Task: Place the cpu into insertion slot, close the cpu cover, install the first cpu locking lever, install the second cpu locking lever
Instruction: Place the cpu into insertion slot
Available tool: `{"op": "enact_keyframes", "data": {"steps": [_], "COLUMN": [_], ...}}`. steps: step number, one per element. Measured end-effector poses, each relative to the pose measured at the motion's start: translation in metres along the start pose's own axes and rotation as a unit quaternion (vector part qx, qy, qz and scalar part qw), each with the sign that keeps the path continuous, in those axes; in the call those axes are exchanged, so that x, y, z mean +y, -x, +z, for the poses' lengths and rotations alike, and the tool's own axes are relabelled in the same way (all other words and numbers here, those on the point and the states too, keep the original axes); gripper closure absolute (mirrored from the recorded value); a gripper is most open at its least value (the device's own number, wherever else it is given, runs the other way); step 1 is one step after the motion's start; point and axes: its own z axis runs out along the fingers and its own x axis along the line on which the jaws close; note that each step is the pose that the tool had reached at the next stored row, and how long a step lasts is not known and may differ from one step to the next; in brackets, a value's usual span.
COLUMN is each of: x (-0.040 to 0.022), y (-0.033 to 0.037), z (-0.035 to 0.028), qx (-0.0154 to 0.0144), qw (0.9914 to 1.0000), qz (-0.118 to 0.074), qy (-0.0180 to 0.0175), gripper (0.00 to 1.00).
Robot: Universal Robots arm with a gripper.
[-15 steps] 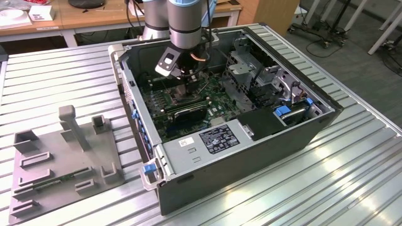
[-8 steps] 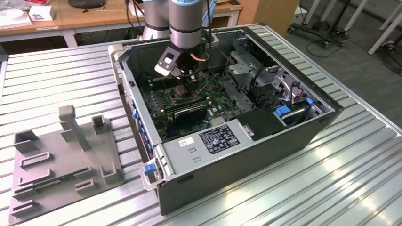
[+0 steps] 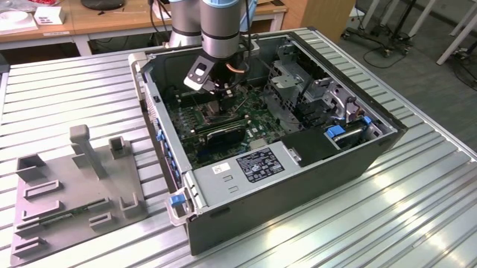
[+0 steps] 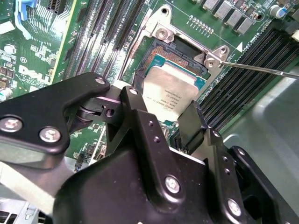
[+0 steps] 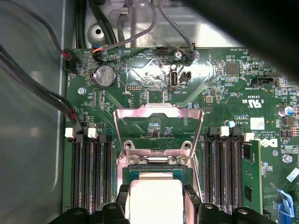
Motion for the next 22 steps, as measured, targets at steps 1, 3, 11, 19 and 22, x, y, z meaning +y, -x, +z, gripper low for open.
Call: {"op": "enact_keyframes", "data": {"steps": [1,3,11,19,22], "x": [0.0,0.0,-0.0001,-0.0012,-0.0014], "y": [0.0,0.0,0.0001,0.0001,0.0001], "z": [0.0,0.0004,0.0018,0.0047,0.0056], "qx": [0.0,0.0001,0.0,-0.0001,0.0], "qw": [1.0,1.0,1.0,1.0,1.0], "qz": [0.0,0.0,0.0,0.0,0.001], "qy": [0.0,0.0001,0.0,0.0,0.0], "gripper": [0.46,0.46,0.46,0.46,0.46]}}
